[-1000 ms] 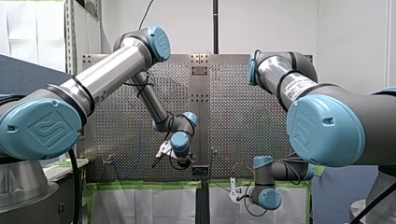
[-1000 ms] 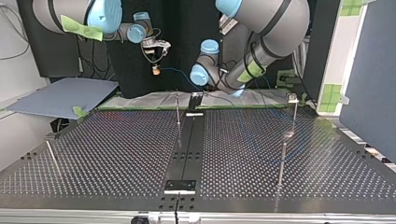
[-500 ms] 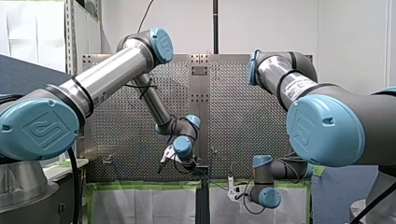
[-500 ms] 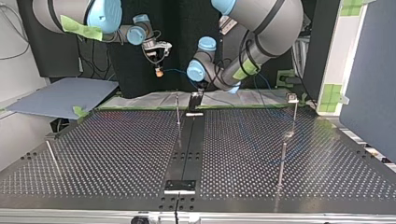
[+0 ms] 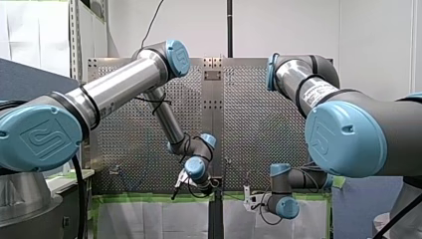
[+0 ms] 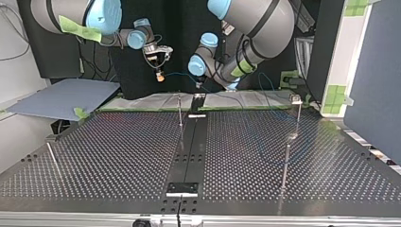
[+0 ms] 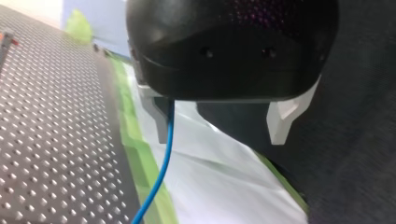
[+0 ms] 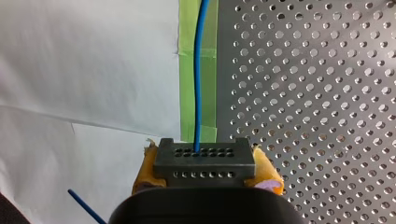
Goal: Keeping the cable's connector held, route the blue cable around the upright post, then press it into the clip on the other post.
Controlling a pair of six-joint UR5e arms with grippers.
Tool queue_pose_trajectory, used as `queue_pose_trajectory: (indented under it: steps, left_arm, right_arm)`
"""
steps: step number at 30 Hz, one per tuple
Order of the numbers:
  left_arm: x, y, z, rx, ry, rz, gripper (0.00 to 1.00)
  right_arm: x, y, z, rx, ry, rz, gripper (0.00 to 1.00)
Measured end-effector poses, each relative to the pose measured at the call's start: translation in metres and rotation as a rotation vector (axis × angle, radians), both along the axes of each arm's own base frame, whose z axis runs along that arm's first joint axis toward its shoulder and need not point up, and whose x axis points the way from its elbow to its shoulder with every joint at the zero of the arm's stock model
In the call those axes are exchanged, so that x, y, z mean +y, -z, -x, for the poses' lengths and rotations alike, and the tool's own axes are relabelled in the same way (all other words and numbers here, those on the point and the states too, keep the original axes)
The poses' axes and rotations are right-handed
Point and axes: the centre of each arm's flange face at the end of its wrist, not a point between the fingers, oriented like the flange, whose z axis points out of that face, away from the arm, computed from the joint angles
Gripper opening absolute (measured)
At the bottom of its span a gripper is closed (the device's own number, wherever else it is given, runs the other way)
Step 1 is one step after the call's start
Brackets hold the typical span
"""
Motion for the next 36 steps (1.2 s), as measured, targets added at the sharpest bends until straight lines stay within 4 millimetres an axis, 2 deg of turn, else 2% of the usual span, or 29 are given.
queue_pose_trajectory:
  steps: [17, 36]
  left_arm:
    - [-0.035, -0.002, 0.011, -0.026, 0.029, 0.21, 1.0]
    - [-0.033, -0.003, 0.008, -0.076, 0.027, 0.143, 1.0]
  right_arm:
    - [-0.007, -0.003, -0.007, -0.041, -0.041, -0.005, 0.0]
    - [-0.013, -0.004, -0.002, -0.053, -0.017, -0.021, 0.0]
